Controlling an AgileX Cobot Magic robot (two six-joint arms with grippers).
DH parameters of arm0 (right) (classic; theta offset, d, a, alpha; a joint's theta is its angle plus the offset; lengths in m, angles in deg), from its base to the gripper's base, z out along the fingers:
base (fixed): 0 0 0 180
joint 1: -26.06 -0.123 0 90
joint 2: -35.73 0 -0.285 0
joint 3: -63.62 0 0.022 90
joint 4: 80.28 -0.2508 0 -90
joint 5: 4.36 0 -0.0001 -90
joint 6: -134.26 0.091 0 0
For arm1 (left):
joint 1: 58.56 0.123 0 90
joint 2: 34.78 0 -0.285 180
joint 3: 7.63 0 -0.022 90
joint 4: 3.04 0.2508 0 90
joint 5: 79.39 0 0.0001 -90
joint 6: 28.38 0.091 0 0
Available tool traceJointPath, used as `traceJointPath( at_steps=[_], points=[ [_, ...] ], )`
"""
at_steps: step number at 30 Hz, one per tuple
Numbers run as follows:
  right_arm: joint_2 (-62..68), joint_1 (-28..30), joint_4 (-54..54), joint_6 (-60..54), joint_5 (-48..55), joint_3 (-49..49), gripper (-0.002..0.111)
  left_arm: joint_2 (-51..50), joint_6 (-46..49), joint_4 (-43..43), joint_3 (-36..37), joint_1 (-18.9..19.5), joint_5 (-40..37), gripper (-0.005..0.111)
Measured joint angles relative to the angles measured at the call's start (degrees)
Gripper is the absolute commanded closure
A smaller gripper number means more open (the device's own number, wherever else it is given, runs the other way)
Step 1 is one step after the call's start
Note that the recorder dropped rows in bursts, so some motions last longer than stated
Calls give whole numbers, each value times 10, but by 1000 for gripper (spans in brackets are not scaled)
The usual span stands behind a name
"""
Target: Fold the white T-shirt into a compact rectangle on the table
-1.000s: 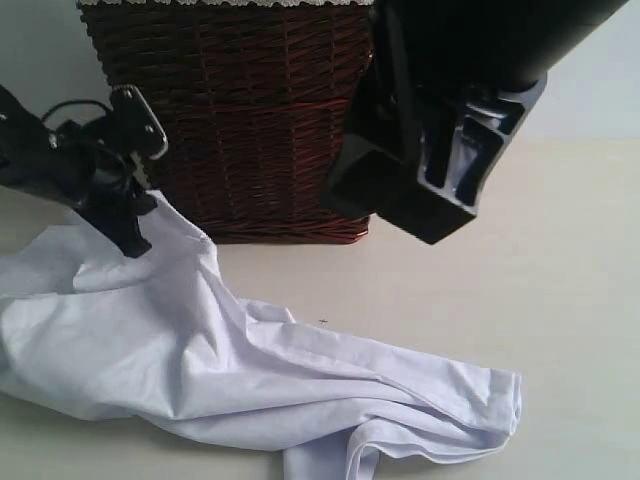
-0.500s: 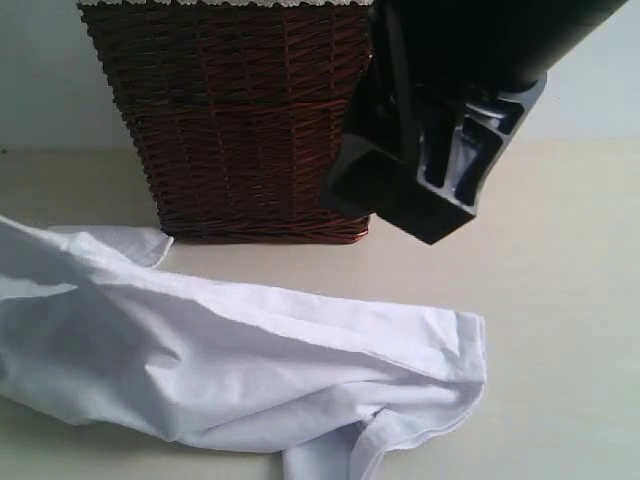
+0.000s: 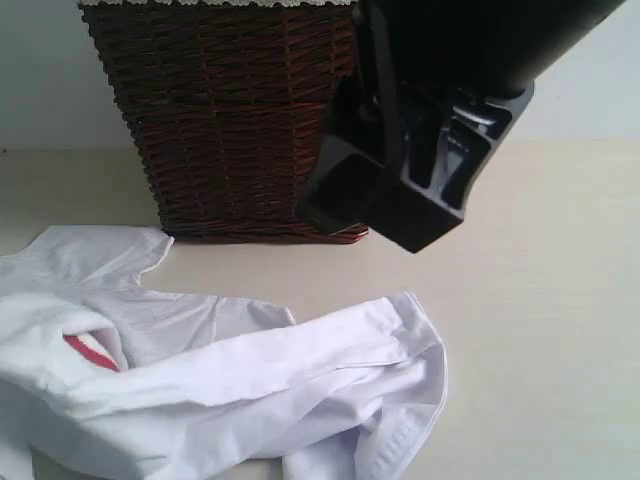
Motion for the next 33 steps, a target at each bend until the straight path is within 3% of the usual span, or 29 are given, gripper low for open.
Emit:
traceJointPath(
  at_steps=[6,10,12,17,18,20,25,30,33],
  points=[
    [0,0,-5,0,0,0,52,75,-51,-13,118,-41,-3,107],
    [0,0,-11,0,-1,0,52,79,-95,25,135,-60,-6,102],
    [0,0,-14,0,-1,0,52,72,-99,50,135,-61,-5,88],
    [0,0,-16,-1,-1,0,52,40,-92,102,122,-63,-5,26],
    [0,0,-16,-1,-1,0,52,35,-91,102,114,-64,-5,22],
    [0,0,-16,-1,-1,0,52,29,-88,93,95,-71,-5,26],
    [0,0,-16,-1,-1,0,52,28,-95,122,24,-83,0,51],
    [0,0,-16,-1,-1,0,52,6,-190,241,4,-83,108,71],
    [0,0,-16,-1,-3,0,52,-80,-198,253,9,-83,145,90]
  ],
)
